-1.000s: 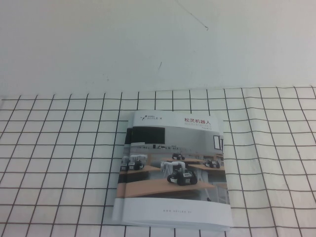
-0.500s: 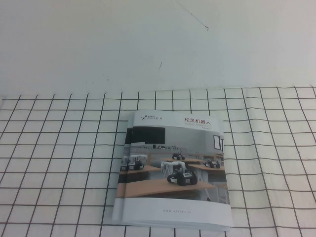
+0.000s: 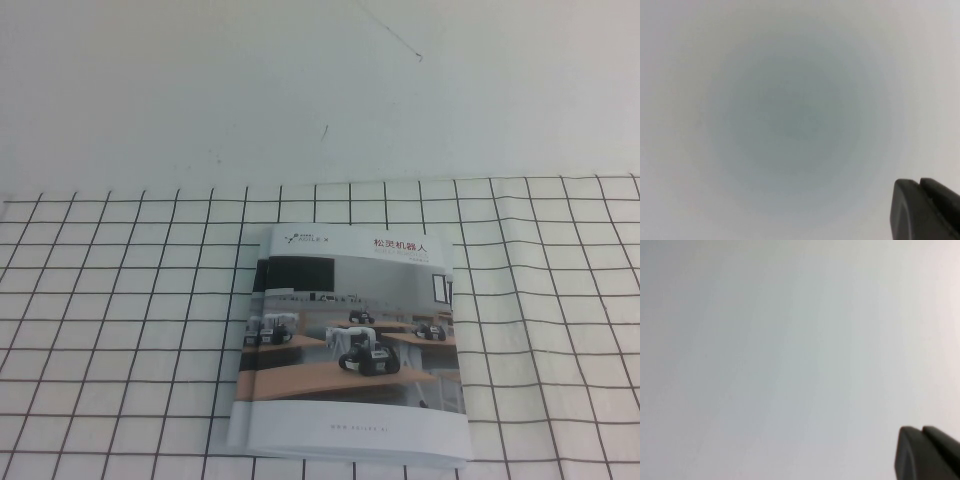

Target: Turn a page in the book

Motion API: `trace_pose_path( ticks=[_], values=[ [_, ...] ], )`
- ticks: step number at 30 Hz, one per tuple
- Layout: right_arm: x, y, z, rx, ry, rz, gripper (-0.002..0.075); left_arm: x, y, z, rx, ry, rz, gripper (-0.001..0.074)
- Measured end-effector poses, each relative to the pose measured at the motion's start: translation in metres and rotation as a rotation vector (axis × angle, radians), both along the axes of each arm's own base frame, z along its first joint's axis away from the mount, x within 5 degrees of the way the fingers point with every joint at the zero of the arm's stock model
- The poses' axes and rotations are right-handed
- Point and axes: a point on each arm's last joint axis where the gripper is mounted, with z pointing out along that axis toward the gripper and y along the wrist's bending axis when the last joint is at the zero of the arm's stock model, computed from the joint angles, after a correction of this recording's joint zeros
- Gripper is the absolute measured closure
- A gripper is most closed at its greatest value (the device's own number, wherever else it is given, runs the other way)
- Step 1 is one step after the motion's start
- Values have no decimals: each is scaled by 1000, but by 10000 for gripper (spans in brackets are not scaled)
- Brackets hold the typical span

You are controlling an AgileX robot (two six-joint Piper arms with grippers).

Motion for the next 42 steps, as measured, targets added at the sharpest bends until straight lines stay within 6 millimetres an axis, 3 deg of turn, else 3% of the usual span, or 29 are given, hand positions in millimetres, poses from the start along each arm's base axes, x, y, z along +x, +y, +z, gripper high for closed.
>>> trace_pose_path(
  ticks=[6, 10, 14, 17, 26, 29, 34, 42],
  values=[
    [-12, 2, 44, 107, 195, 65, 728, 0, -3, 46, 14, 215, -30, 738],
    [-12, 2, 71, 125, 336, 70, 728, 23, -7, 55, 2, 444, -72, 738],
    [9, 4, 78, 172, 591, 89, 728, 57, -19, 48, -11, 705, -187, 738],
    [30, 7, 73, 216, 784, 131, 728, 86, -30, 36, -12, 862, -303, 738],
    [73, 20, 52, 281, 1050, 278, 728, 164, -54, -11, -110, 1071, -498, 738],
    [85, 26, 42, 185, 1139, 356, 728, 181, -68, -29, -129, 1125, -536, 738],
    [110, 36, 21, 71, 1294, 491, 728, 197, -97, -51, -22, 1147, -534, 738],
    [147, 42, -13, -30, 1409, 625, 728, 217, -134, -81, 88, 1169, -411, 738]
  ],
)
